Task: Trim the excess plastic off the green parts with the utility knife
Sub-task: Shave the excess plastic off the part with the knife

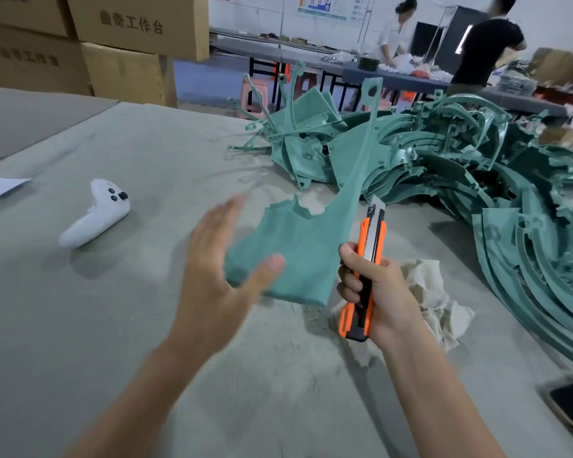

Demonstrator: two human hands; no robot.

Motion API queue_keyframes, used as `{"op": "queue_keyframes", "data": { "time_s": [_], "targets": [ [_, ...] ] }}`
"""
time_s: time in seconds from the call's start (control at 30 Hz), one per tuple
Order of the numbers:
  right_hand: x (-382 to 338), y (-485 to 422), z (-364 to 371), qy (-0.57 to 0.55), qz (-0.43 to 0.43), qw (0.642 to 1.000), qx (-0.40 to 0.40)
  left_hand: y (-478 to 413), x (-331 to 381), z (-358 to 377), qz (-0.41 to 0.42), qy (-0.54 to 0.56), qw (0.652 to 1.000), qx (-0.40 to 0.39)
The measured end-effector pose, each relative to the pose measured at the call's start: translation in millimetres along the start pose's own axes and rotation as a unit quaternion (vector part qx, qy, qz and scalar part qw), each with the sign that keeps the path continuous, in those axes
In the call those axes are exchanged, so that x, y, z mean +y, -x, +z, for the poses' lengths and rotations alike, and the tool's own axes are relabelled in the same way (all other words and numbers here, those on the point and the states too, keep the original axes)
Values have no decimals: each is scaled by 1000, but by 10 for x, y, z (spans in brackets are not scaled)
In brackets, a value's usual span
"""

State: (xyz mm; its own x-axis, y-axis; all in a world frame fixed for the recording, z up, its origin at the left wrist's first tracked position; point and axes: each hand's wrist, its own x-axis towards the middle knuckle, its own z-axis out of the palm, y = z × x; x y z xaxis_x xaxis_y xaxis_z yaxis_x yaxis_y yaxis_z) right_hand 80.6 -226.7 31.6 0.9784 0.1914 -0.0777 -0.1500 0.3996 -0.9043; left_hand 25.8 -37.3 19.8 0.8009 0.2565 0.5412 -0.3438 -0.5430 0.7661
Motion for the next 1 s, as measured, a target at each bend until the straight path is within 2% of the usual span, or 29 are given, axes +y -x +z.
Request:
{"op": "queue_keyframes", "data": {
  "time_s": [0.03,0.07,0.13,0.2,0.27,0.37,0.47,0.57,0.63,0.77,1.0],
  "targets": [
    [-36,11,-22,10,2,1000,-19,-49,-8,-49,-89,61,994,27],
    [-64,24,-37,18,6,999,-43,-109,-35,-113,-167,128,977,23],
    [-92,53,-47,29,16,995,-91,-193,-148,-248,-273,280,916,-94],
    [-86,77,-21,35,32,991,-124,-180,-188,-310,-312,353,856,-214],
    [-52,91,19,55,43,989,-127,-131,-188,-294,-331,372,831,-247],
    [11,60,61,72,15,996,-50,-114,-146,-207,-342,386,829,-215],
    [17,23,32,122,-56,990,32,-151,-176,-133,-375,389,837,-91],
    [-1,54,13,150,-107,983,-4,-184,-211,-122,-392,382,837,-30],
    [25,85,52,195,-143,969,-48,-188,-230,-137,-396,389,831,-20],
    [147,90,170,331,-210,919,-49,-188,-221,-138,-395,427,813,-24],
    [245,63,247,355,-255,899,-6,-141,-178,-38,-400,493,772,-41]
  ]
}}
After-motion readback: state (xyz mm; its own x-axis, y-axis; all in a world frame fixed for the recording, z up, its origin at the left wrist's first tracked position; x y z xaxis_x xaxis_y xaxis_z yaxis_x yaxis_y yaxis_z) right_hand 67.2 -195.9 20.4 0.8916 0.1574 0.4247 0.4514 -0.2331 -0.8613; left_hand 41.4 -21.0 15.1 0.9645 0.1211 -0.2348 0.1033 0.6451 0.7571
